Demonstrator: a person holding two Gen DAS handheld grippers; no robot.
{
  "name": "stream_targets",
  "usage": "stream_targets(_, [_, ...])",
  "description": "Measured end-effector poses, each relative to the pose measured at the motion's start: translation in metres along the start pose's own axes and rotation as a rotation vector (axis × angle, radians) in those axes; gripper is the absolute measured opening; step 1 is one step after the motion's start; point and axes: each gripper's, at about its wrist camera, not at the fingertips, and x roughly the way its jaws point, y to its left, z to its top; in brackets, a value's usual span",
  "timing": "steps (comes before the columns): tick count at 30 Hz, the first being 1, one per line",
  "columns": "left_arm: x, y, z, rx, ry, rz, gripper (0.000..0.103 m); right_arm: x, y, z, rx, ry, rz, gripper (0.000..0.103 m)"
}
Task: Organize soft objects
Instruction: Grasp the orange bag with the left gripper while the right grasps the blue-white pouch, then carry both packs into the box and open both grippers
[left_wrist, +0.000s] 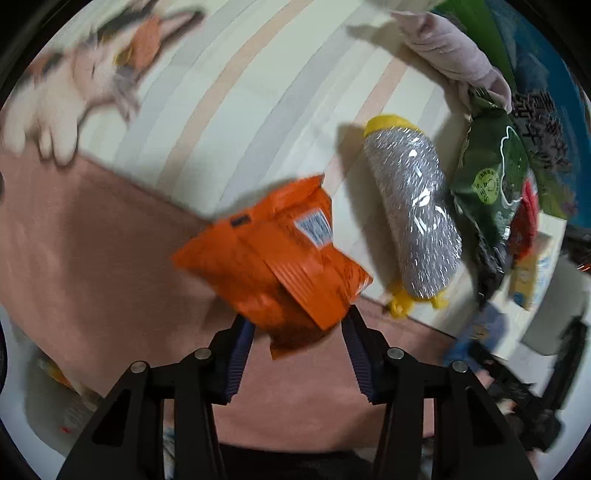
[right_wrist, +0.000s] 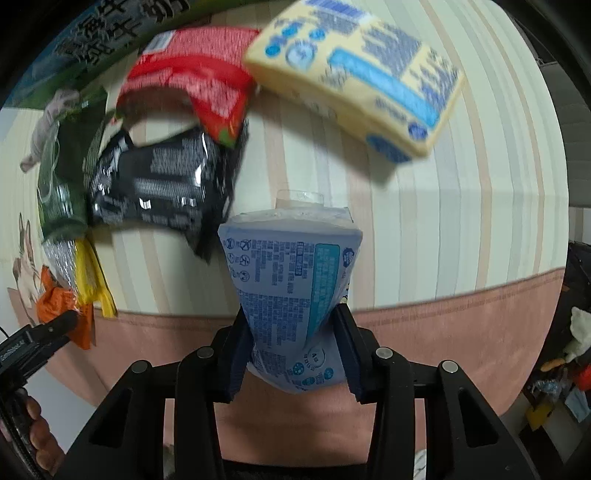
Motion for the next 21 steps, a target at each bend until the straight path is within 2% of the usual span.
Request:
stream_targets(3, [-0.004,0.021,-0.009,-0.109,0.053,-0.186,0.052,0.010,-0.001,-0.012,0.011,0.015,0.027,0.054])
stream_targets(5, [-0.010,0.030,-0.016,-0.152,0.039,-0.227,0.057,0.013,-0.003,-0.018,0.029,0.019,0.047,0.064])
stream_targets(8, [-0.023,0.045,-0.018,-0.199,0.012,-0.233,0.062,0.019,-0.007,-0.023,0.046,0.019,0.068,0.068])
stream_targets(10, [-0.023,0.054,-0.009,-0.244,0.014,-0.236,0.063,0.013,-0.008,-0.014,0.044,0.012,0.057,0.068])
stream_targets(15, [-0.012,0.071,0.019,-0.355,0.021,-0.233,0.063,0.007,-0.009,-0.018,0.069,0.002,0.049,0.068])
stream_targets(16, [-0.010,0.072,0.023,-0.363,0.024,-0.219,0.063,-0.004,-0.007,-0.015,0.073,0.003,0.049,0.068])
stream_targets(19, [-0.009,0.068,0.029,-0.366,0.009,-0.191,0.063,-0.003,-0.005,-0.017,0.087,-0.006,0.046,0.068])
stream_targets(21, [-0.015,0.059,0.033,-0.309,-0.019,-0.154,0.058,-0.005,-0.007,-0.022,0.094,-0.011,0.043,0.066])
